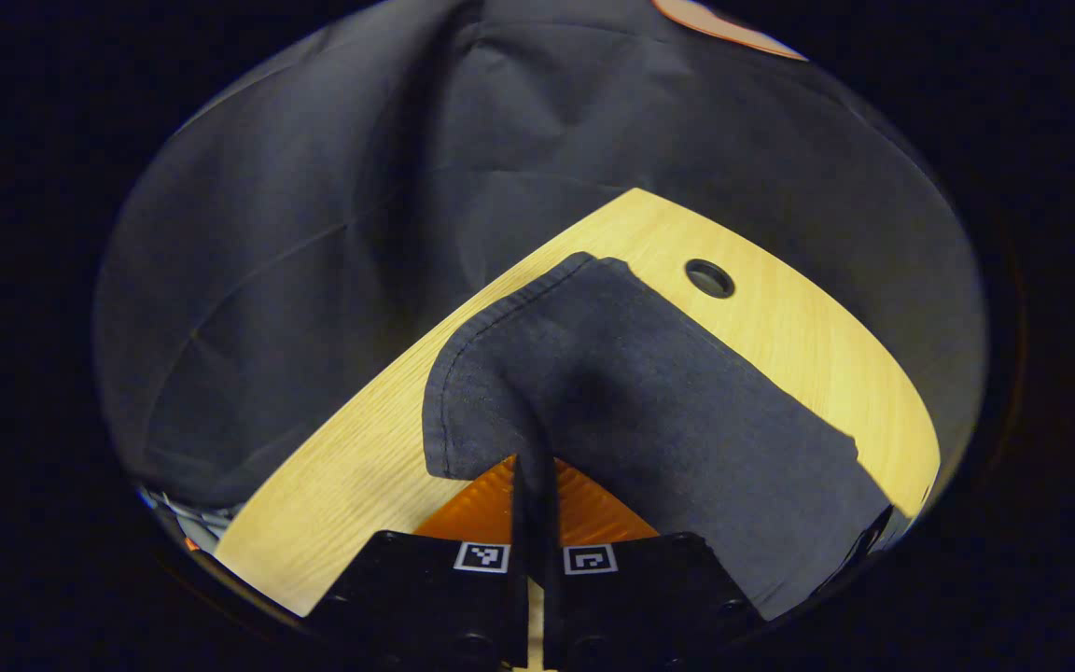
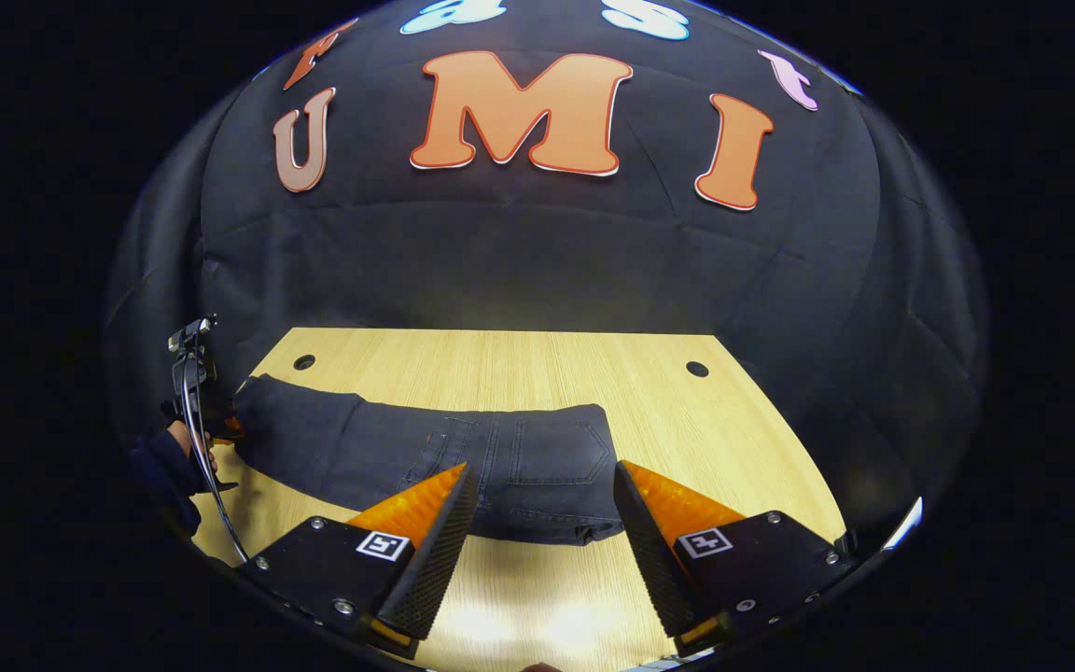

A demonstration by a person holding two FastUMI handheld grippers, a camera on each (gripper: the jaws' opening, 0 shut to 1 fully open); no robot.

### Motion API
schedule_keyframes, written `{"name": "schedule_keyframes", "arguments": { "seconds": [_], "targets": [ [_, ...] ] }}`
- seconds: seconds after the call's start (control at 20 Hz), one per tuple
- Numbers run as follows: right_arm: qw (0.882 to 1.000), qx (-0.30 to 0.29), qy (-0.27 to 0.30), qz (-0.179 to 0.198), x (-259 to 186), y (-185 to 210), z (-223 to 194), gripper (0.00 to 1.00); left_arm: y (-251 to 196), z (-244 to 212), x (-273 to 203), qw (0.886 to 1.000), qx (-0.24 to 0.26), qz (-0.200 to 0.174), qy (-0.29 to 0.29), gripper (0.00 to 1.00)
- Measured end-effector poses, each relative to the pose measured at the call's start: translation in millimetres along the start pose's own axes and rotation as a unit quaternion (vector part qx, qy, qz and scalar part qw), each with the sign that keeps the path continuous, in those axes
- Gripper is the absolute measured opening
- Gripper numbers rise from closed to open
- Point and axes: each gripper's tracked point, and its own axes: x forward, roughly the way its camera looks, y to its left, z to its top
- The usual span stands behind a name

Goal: Grasp the waist and the cuffs of the jeans and fold them to make the two legs overlap; first hold the waist and fold one-third of the jeans toward the cuffs, then hold the cuffs and fold the remaining one-third in the same direction to finish folding.

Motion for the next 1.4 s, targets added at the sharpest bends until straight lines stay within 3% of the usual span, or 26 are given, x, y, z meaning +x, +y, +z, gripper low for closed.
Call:
{"name": "schedule_keyframes", "arguments": {
  "seconds": [0.1, 0.8, 1.4],
  "targets": [
    [1.000, 0.002, 0.003, 0.003, 1.3, -5.8, -1.6, 0.89, -2.0, -4.4, -3.6, 1.000, -0.004, -0.019, 0.005, 0.01],
    [0.999, 0.018, -0.032, 0.039, 5.1, -35.9, 22.6, 0.89, -50.7, 60.3, -99.4, 0.979, -0.063, -0.157, -0.110, 0.01],
    [0.996, 0.039, -0.051, 0.063, 13.1, -67.2, 34.3, 0.89, -149.1, 65.7, -204.5, 0.958, 0.006, -0.224, -0.182, 0.01]
  ]
}}
